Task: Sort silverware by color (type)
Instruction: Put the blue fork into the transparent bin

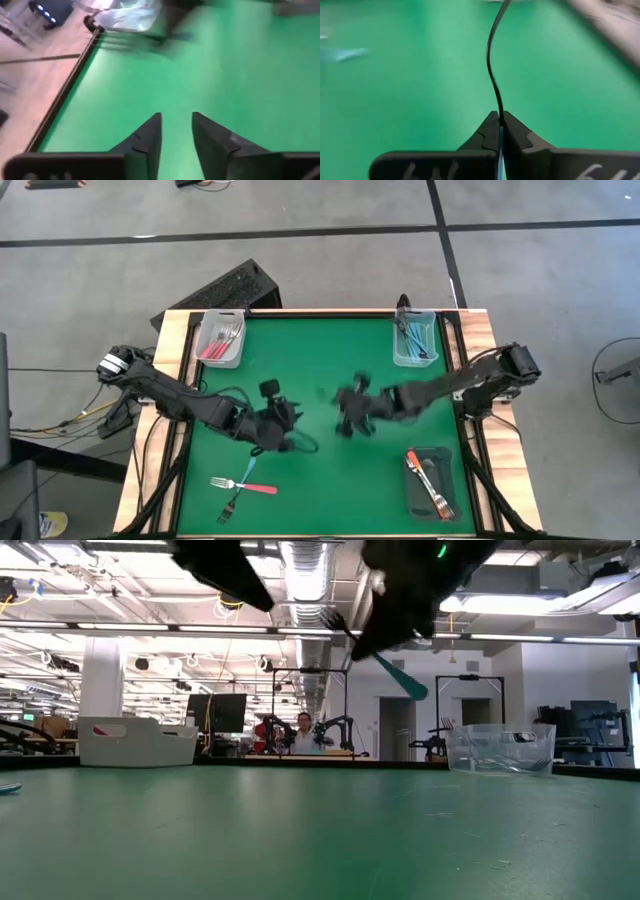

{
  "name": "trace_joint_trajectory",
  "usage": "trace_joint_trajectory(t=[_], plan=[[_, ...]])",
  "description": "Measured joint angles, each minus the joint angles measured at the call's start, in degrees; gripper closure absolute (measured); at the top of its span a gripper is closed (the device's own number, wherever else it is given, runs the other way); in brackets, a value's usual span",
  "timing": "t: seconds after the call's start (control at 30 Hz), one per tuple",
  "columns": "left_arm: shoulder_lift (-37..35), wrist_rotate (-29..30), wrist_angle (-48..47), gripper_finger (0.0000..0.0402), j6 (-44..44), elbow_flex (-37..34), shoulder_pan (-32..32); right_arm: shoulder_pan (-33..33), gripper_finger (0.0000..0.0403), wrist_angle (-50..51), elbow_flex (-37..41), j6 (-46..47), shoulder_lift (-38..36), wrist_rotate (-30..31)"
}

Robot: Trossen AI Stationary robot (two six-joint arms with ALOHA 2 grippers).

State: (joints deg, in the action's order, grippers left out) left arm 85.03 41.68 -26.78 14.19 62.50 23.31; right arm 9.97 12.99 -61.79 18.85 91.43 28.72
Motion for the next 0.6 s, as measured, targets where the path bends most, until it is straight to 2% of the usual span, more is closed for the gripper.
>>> trace_joint_trajectory(t=[0.1,0.2,0.37,0.47,0.6], plan=[[-0.2,-0.2,-4.7,0.0276,5.2,-0.3,0.9,-4.6,0.0385,5.2,0.0,1.4,-3.5,4.9],[-1.0,2.2,-5.3,0.0256,9.2,-2.8,1.3,-8.8,0.0381,13.2,0.0,2.5,-7.7,6.9],[-1.0,1.8,-6.0,0.0247,16.8,-8.1,3.0,-19.2,0.0382,27.8,0.0,4.2,-13.0,14.6],[-1.0,2.6,-5.6,0.0248,21.3,-10.9,3.5,-26.1,0.0384,31.8,0.1,3.8,-14.6,14.1],[-1.0,2.5,-5.9,0.0248,27.3,-13.7,4.2,-33.4,0.0379,33.9,0.1,-1.4,-12.9,13.2]])
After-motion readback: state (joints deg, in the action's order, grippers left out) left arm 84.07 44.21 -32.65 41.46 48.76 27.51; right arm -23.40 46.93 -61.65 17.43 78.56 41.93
